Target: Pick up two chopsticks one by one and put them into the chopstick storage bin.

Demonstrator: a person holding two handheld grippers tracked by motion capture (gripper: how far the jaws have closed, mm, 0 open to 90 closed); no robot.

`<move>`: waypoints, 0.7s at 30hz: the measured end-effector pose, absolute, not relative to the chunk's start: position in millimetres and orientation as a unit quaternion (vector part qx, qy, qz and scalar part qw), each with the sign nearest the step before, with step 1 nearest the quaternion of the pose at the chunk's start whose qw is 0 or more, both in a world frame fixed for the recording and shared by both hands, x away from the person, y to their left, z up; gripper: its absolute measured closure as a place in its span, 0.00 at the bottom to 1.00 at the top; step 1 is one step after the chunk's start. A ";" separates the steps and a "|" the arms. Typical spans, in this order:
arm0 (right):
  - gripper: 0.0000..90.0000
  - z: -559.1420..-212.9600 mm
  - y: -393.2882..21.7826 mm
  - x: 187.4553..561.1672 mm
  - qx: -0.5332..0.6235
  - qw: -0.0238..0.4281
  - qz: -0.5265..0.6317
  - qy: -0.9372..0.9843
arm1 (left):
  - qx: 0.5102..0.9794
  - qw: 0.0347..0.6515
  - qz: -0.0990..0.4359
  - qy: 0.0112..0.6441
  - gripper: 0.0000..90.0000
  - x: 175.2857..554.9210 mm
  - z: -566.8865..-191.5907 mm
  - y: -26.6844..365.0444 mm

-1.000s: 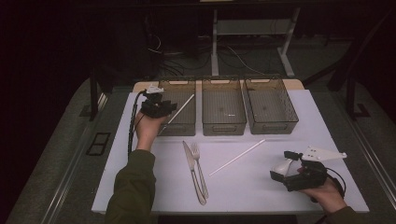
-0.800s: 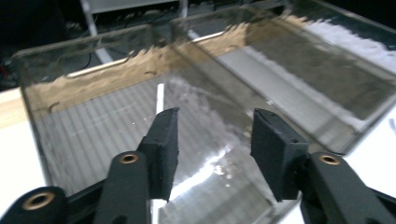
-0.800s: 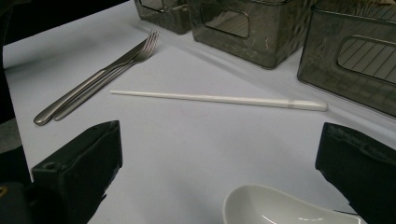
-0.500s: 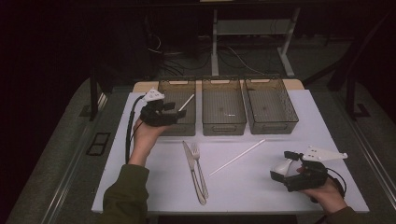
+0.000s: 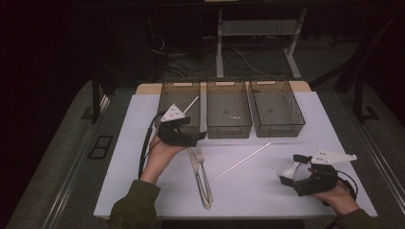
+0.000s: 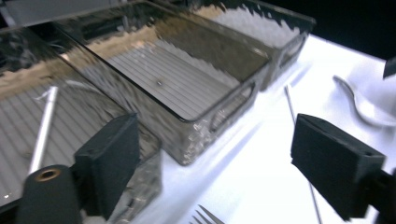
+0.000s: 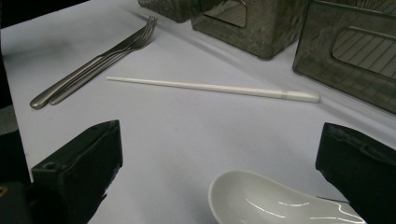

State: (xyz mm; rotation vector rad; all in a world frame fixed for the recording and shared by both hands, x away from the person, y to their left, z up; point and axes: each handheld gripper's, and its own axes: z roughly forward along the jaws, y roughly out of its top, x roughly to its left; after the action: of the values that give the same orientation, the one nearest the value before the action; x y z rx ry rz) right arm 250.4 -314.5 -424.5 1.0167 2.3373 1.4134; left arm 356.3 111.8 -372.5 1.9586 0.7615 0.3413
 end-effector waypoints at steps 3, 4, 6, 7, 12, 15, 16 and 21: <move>0.01 -424.8 -313.7 249.2 0.342 0.111 0.483 0.798 | 0.813 0.478 0.134 0.305 0.11 349.3 -380.7 101.4; 0.01 -425.2 -313.8 249.0 0.343 0.109 0.483 0.798 | 0.816 0.476 0.131 0.301 0.10 347.1 -382.6 98.1; 0.01 -426.8 -314.9 248.2 0.344 0.106 0.482 0.799 | 0.819 0.478 0.128 0.291 0.07 343.3 -385.3 92.1; 0.01 -427.6 -315.4 247.4 0.345 0.104 0.483 0.798 | 0.820 0.481 0.125 0.284 0.05 341.8 -386.3 89.1; 0.01 -429.2 -316.8 244.9 0.349 0.100 0.485 0.796 | 0.832 0.478 0.104 0.263 0.02 336.3 -392.5 72.3; 0.01 -429.5 -316.8 244.4 0.350 0.103 0.485 0.795 | 0.837 0.475 0.094 0.255 0.01 334.2 -397.1 63.5; 0.01 -429.5 -316.9 244.4 0.351 0.103 0.485 0.794 | 0.838 0.474 0.094 0.253 0.01 333.3 -398.9 60.8; 0.01 -430.4 -316.7 244.5 0.356 0.106 0.485 0.792 | 0.846 0.465 0.083 0.249 0.02 331.2 -407.2 48.1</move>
State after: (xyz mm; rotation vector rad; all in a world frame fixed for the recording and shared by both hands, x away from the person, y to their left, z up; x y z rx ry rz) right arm 244.5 -316.7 -430.4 1.0479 2.3335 1.4285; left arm 331.2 48.1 -407.2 2.0767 0.6105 0.2033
